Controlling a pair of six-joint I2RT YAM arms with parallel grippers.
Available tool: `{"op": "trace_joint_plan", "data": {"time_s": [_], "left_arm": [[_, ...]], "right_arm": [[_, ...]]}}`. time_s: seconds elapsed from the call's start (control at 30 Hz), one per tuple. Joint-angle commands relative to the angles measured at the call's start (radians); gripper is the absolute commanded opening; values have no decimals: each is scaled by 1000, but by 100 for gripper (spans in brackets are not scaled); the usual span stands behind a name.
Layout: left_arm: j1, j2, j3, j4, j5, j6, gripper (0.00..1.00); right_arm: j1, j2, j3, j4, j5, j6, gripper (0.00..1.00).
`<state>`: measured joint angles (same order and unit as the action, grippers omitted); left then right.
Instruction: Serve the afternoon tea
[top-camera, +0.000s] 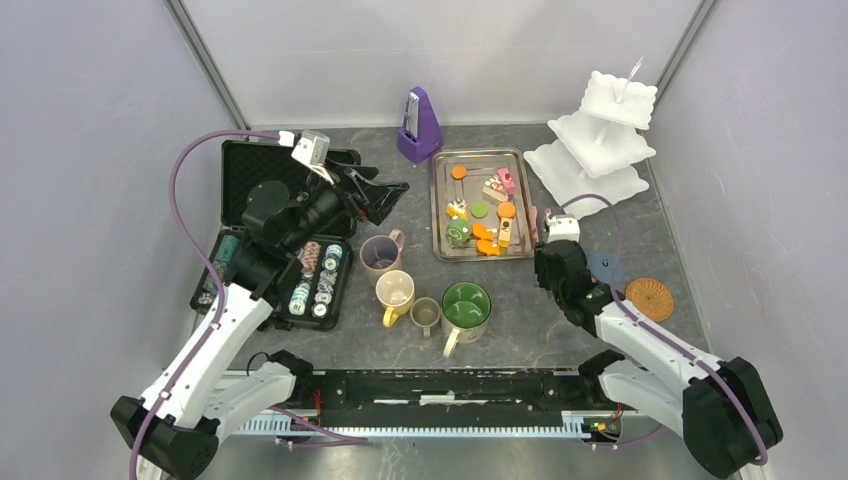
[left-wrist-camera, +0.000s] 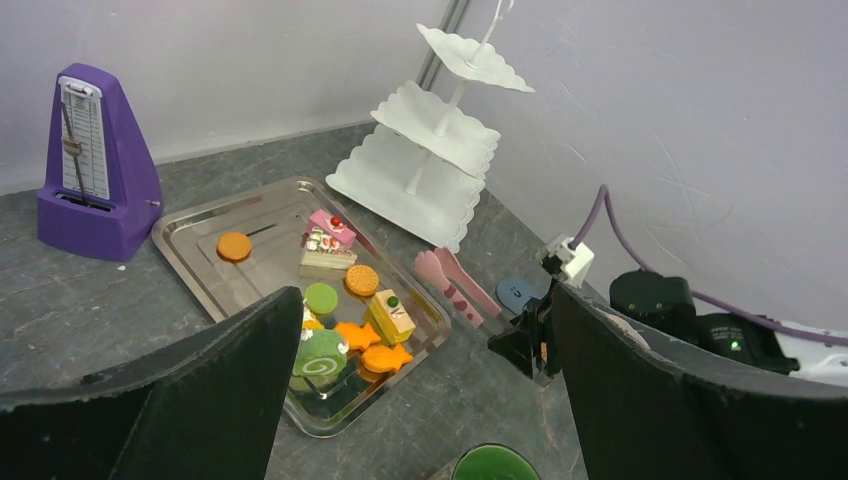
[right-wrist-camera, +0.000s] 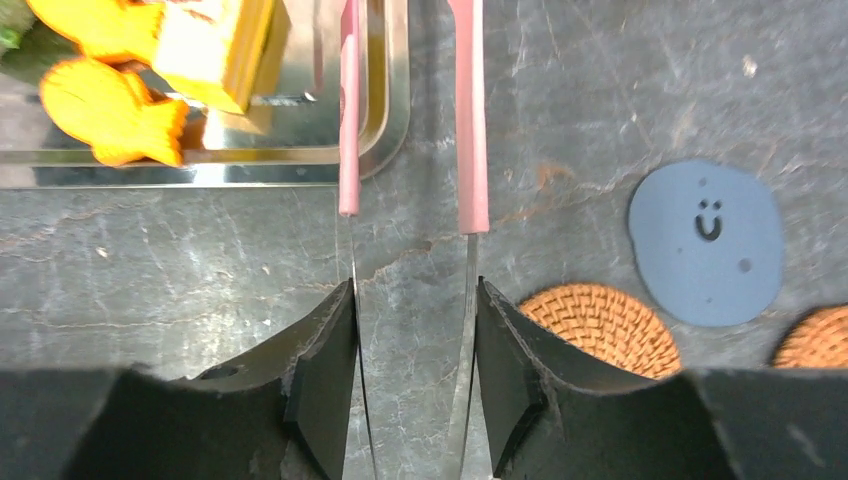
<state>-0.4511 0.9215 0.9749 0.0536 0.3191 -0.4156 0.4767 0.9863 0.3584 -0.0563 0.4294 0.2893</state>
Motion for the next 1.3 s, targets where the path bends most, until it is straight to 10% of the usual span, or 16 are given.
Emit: {"op": "trace_joint_plan", "data": {"time_s": [0.0,0.4,1.27], "left_arm": [[-5,0,24,22,11,15,100],[-5,6,18,24,-5,22,100],[-47,98,21,-4,-43,62,100]], "right_arm": [[-8,17,178,-191,-19,-85,49],[-173,324,638,-418,-361,-264,49],[-232,715,997,-491,-409,-338,47]]}}
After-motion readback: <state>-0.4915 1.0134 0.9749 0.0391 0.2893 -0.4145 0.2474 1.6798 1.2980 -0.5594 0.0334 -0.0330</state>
